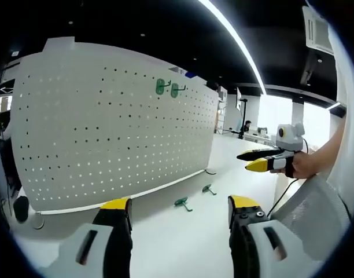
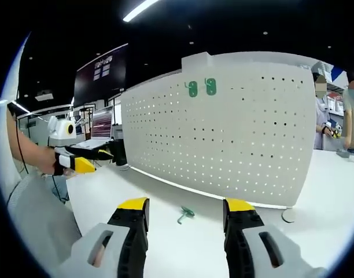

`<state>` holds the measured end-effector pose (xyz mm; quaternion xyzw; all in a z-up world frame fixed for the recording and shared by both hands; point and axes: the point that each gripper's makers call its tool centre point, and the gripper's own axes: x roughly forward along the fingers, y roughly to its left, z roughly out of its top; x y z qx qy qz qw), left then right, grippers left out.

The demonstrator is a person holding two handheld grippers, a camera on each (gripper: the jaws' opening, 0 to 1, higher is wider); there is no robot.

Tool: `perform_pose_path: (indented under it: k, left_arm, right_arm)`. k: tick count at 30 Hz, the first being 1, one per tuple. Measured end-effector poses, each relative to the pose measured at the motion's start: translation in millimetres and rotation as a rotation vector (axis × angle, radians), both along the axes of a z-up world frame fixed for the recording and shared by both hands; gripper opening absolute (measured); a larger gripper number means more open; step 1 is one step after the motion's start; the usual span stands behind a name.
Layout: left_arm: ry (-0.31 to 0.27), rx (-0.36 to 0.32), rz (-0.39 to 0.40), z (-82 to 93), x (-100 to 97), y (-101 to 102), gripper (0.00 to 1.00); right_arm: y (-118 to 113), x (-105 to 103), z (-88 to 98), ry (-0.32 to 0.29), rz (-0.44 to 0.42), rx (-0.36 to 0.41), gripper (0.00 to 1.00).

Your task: Insert the hook assembly into the mounting plate slot until the hook locks in place.

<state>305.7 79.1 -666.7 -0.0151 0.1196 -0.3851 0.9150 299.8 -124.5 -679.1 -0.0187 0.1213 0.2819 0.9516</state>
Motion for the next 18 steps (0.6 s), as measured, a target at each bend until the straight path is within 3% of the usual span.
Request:
perform_pose_path:
  k: [11, 18]
  left_arm:
    - [-0.023, 0.054, -0.118, 11.9, 21.9, -27, 0.69]
    - [-0.018, 0.142, -0.216, 6.2, 39.2, -48, 0.70]
  right_arm:
    - [-1, -1, -7.0, 0.030, -0.002, 0.001, 0.49]
    - [-2, 0, -8.8, 0.039, -0.008, 0.008, 0.50]
